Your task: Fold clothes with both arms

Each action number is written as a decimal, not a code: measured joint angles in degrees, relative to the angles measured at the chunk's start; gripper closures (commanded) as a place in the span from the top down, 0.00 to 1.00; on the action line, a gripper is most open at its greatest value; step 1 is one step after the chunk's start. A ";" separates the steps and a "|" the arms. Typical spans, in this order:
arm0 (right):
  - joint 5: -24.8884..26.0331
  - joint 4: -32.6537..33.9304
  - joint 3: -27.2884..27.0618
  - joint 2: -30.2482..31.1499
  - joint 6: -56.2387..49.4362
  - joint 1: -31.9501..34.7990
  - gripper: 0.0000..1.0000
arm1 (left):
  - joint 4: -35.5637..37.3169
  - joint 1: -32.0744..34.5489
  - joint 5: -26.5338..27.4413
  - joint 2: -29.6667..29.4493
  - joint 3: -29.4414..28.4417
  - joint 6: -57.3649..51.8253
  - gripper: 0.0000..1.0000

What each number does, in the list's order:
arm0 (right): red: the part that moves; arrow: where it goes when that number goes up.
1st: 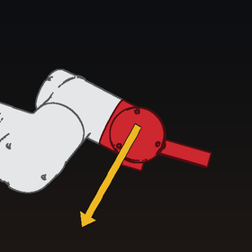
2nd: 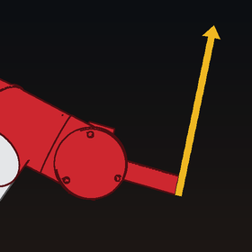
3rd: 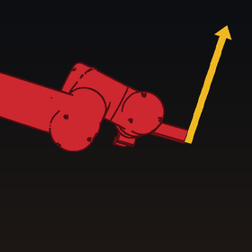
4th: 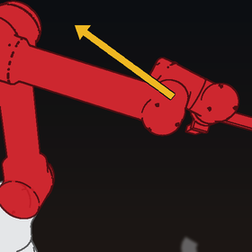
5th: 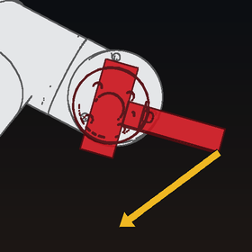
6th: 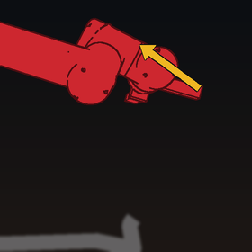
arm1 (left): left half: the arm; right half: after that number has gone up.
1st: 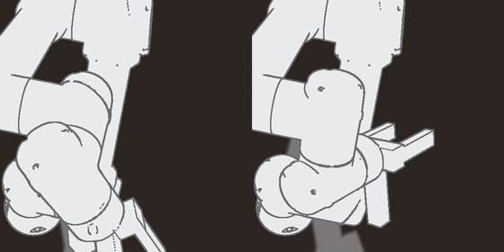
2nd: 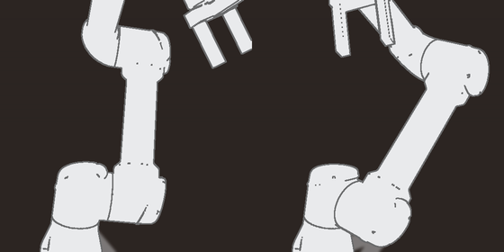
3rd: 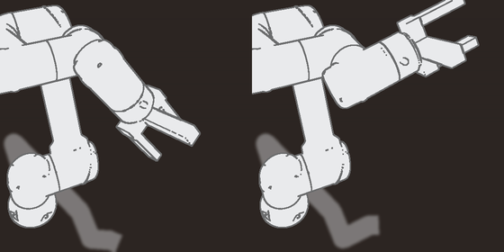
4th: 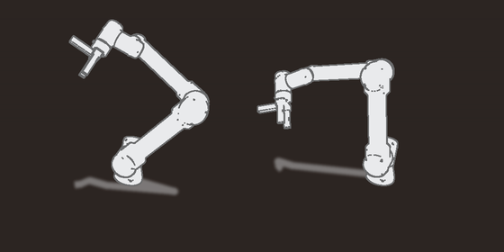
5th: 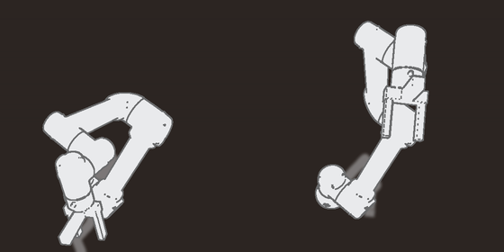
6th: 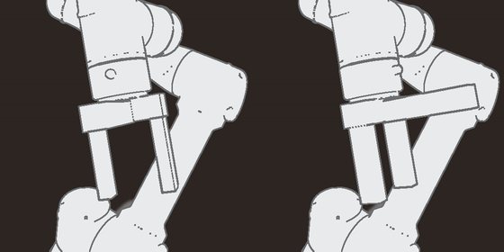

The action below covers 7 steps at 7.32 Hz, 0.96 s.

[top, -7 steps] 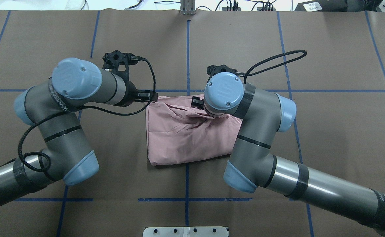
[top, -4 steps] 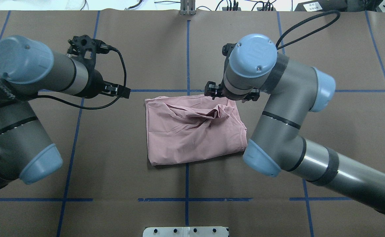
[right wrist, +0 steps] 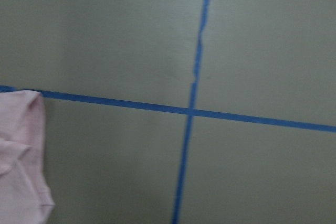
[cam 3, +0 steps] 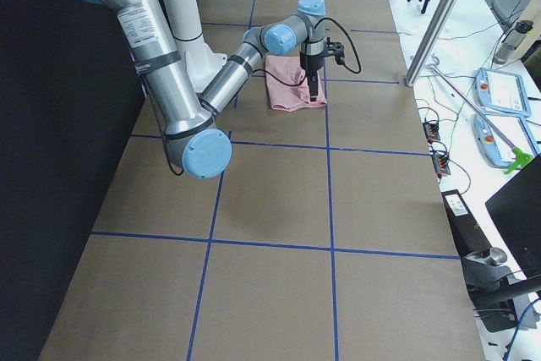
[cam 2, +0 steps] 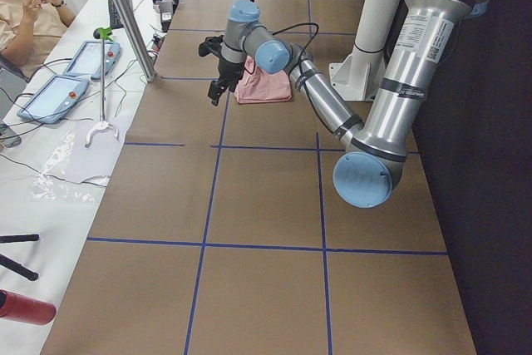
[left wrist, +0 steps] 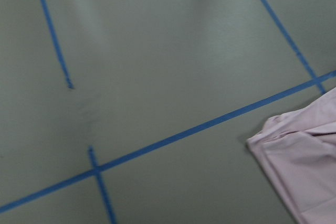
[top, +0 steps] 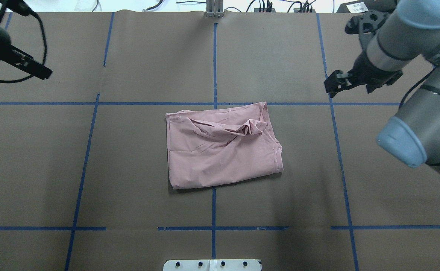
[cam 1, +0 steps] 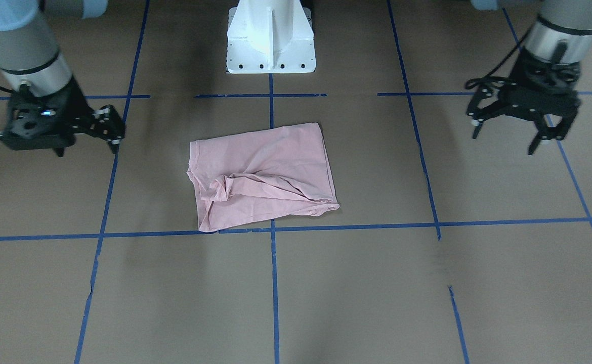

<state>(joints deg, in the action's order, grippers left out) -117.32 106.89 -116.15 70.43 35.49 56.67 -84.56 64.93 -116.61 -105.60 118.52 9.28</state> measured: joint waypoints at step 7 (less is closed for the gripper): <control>-13.52 -1.05 13.46 23.51 -50.23 33.76 1.00 | -0.09 20.56 -14.49 17.67 -10.66 -16.59 1.00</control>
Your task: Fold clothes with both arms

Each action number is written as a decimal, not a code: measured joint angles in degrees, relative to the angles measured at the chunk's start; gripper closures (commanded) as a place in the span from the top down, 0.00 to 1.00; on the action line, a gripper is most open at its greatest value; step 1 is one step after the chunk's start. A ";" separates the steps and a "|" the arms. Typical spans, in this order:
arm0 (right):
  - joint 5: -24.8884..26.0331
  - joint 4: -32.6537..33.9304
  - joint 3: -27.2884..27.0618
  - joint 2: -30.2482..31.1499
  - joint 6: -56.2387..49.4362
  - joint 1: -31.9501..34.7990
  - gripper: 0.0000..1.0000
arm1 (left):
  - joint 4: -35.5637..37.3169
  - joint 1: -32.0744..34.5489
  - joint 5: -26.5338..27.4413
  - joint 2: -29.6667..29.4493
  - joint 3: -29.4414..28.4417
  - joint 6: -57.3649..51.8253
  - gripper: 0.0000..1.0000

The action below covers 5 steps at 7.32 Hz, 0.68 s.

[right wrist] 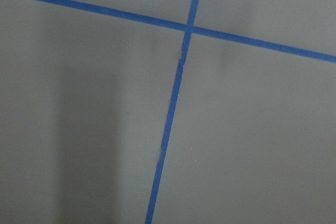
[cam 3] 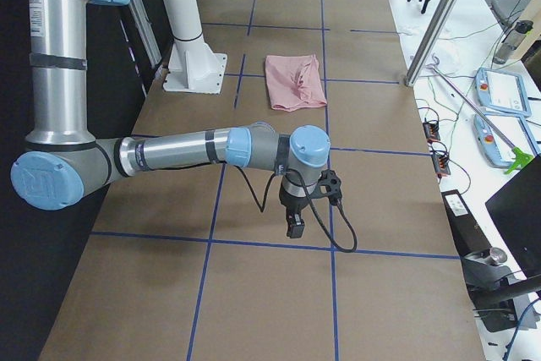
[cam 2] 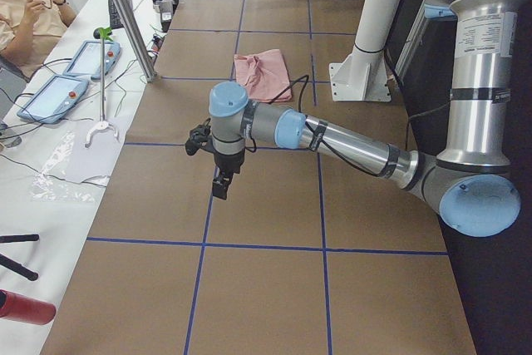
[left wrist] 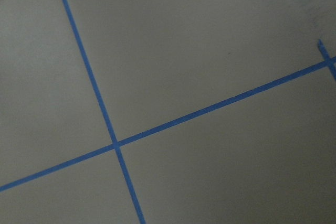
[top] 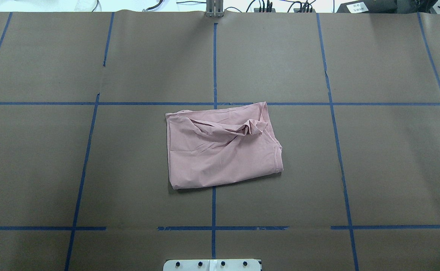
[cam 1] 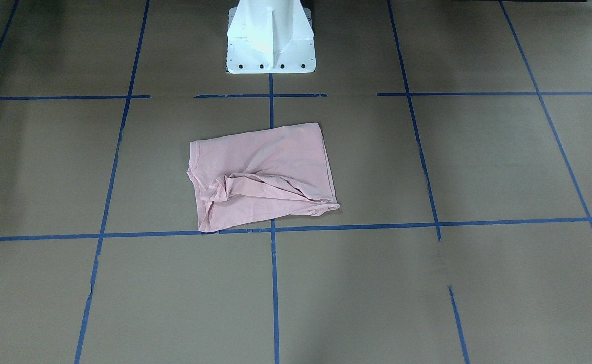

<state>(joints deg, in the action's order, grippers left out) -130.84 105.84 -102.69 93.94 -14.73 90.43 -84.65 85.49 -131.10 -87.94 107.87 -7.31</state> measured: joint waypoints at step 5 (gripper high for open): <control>-0.62 -0.02 0.67 2.67 -0.43 1.75 1.00 | -4.13 8.45 -2.82 4.73 -7.90 -11.38 1.00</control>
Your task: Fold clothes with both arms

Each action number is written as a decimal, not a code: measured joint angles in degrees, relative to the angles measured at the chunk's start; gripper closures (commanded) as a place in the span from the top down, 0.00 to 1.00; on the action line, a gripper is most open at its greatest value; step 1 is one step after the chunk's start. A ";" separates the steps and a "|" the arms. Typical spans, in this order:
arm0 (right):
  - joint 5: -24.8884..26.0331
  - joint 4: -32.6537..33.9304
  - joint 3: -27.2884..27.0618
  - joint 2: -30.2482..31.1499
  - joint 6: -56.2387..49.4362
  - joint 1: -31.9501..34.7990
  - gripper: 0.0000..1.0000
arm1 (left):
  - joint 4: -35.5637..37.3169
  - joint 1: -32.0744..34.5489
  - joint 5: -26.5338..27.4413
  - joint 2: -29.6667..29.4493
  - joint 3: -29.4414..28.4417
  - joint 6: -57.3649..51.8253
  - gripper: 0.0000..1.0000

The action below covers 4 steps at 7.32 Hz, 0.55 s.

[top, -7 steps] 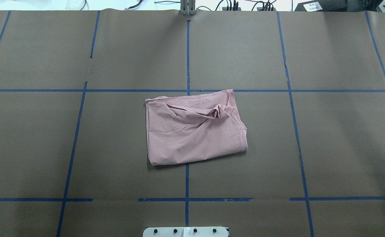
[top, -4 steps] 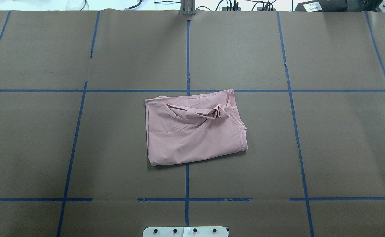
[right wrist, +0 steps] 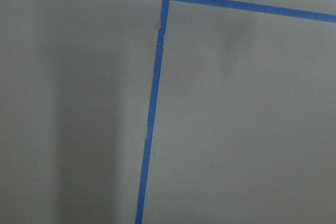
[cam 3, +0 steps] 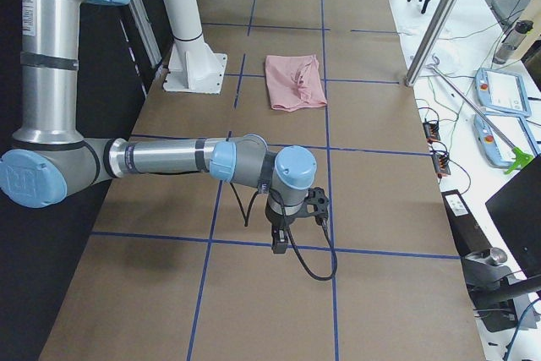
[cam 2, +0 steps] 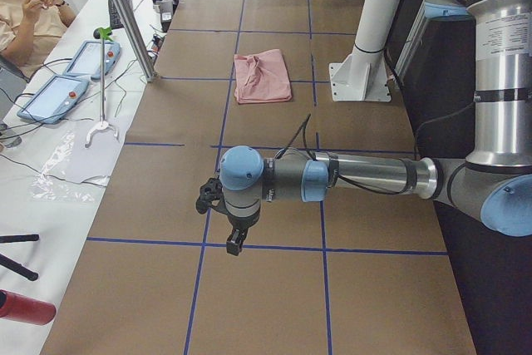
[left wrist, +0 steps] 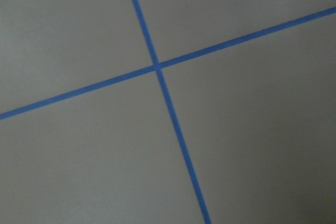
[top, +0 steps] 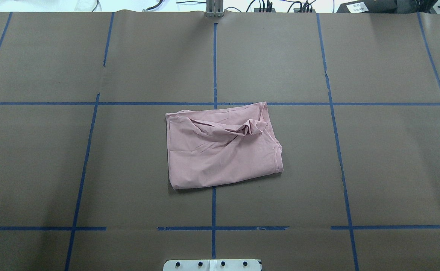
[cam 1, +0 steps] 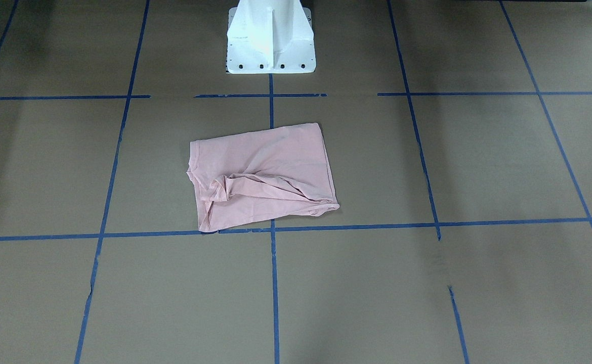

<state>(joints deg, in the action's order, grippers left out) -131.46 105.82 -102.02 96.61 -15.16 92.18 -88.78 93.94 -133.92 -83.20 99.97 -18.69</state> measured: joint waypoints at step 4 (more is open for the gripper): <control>-0.02 -0.08 -0.38 0.03 0.01 0.02 1.00 | -0.82 0.72 1.10 1.23 0.88 -0.26 1.00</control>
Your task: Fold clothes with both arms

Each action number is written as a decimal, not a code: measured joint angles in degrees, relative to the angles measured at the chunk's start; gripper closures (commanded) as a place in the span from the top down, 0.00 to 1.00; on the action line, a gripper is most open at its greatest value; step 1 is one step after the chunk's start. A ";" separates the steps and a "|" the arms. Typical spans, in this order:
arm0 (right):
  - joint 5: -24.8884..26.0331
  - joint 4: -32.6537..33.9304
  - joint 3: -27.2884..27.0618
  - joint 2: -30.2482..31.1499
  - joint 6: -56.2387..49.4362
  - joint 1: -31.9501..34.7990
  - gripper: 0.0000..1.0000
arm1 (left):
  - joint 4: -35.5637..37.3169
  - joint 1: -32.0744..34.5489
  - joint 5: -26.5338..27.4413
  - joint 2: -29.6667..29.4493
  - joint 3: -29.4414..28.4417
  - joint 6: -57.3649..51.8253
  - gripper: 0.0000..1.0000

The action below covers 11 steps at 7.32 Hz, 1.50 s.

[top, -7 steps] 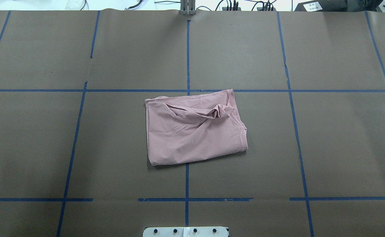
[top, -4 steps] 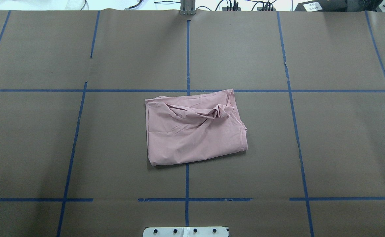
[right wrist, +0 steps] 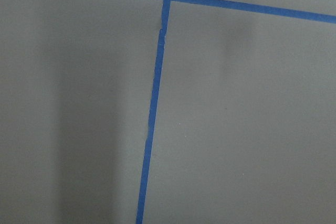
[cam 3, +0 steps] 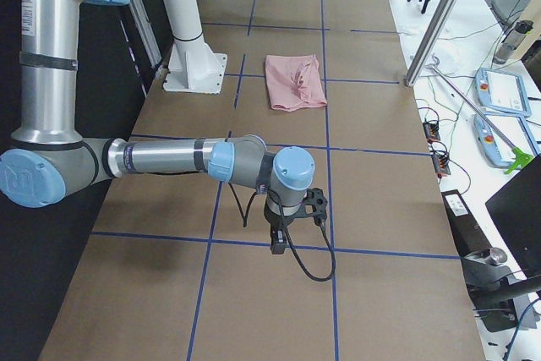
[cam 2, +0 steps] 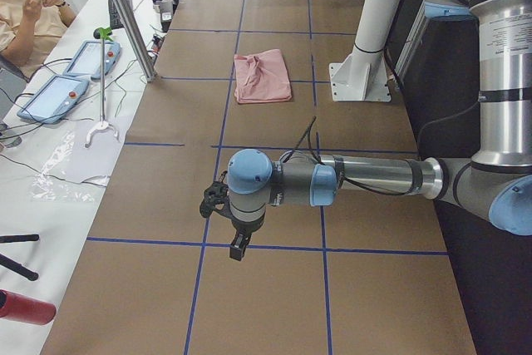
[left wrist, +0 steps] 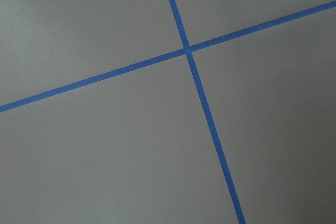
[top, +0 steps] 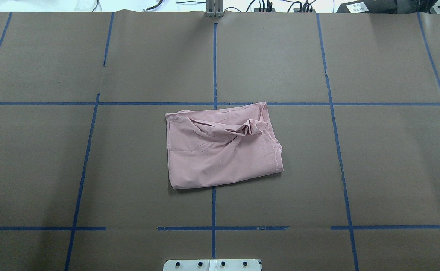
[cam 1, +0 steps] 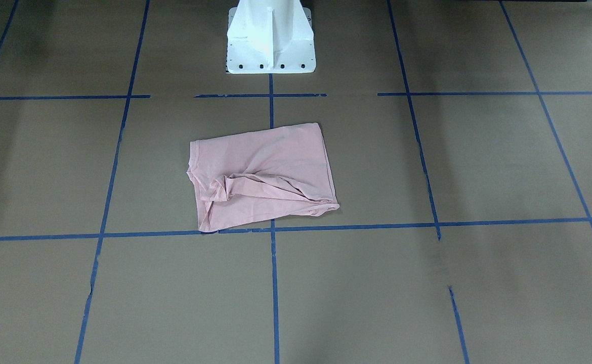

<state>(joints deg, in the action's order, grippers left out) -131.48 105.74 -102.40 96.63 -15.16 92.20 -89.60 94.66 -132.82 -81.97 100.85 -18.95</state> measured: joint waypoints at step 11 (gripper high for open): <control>0.44 -2.09 -0.02 -0.03 -0.15 0.00 1.00 | 0.22 0.18 0.81 2.89 0.42 0.22 1.00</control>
<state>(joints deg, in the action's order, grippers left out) -131.05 103.65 -102.43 96.61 -15.31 92.20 -89.38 94.83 -132.01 -79.08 101.26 -18.72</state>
